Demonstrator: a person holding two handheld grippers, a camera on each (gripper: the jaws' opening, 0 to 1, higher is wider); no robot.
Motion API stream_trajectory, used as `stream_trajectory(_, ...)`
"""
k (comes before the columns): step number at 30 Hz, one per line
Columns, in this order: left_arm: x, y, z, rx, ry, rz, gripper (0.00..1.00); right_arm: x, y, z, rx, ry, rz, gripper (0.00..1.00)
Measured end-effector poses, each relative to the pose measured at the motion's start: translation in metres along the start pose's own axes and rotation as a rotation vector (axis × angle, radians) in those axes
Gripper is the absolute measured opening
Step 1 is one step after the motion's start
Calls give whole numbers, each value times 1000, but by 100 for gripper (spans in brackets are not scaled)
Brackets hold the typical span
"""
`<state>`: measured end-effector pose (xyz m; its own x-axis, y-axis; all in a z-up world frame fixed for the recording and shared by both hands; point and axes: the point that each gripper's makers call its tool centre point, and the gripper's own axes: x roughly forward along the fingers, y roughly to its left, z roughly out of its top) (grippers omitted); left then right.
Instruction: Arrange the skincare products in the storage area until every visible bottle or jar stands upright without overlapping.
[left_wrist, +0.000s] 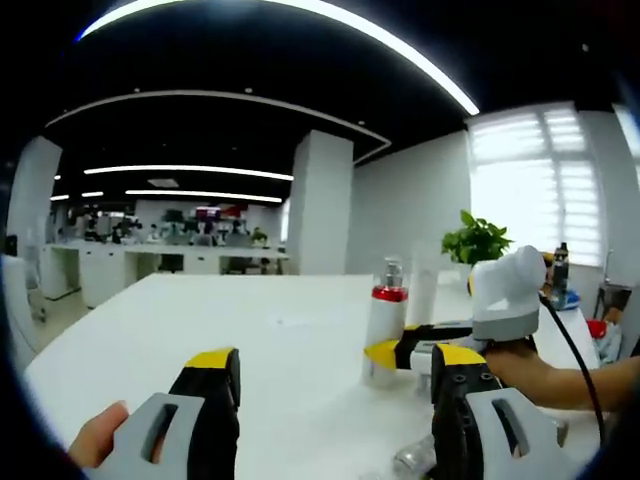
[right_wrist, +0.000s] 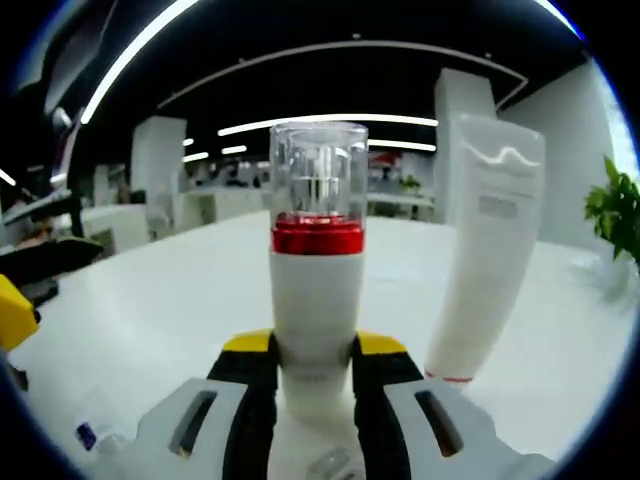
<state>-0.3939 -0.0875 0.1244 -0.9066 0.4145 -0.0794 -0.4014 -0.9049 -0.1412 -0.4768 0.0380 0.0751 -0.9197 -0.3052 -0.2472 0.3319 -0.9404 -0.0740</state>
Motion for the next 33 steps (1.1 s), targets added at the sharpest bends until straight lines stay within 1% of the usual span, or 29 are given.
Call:
stream_trajectory(3, 0, -1, 1, 6, -1, -2, 80, 0, -7, 0, -6, 5, -43, 27)
stream_trajectory(11, 0, -3, 0, 7, 2, -2, 80, 2, -20, 0, 8, 12, -94, 27)
stream_trajectory(12, 0, -3, 0, 8, 2, -4, 80, 1, -20, -1, -14, 19, -85, 27)
stream_trajectory(13, 0, -4, 0, 9, 3, -6, 80, 0, -19, -5, -61, 44, -76, 28)
stream_trajectory(15, 0, -4, -1, 6, 7, -9, 80, -3, -17, -8, -86, 47, -65, 30)
stream_trajectory(16, 0, -3, -1, 3, 8, -10, 80, -4, -18, -8, -82, 44, -59, 33)
stream_trajectory(17, 0, -2, 0, 3, 8, -9, 80, -5, -18, -9, -72, 45, -45, 33)
stream_trajectory(18, 0, -2, 0, 3, 7, -7, 80, -8, -16, -12, -54, 58, -20, 31)
stream_trajectory(19, -1, -1, 0, 3, 6, -5, 80, -9, -16, -14, -45, 69, -11, 27)
stream_trajectory(20, -1, -1, 0, 1, 7, -5, 80, -10, -18, -15, -38, 74, -6, 25)
stream_trajectory(23, -1, -2, 0, 2, 6, -6, 80, -12, -17, -19, -11, 89, 18, 24)
stream_trajectory(26, -1, -2, 0, 7, 6, -6, 80, -14, -15, -19, 13, 90, 32, 23)
stream_trajectory(33, -1, -3, 1, 8, 2, -6, 80, -10, -12, -19, 15, 90, 34, 23)
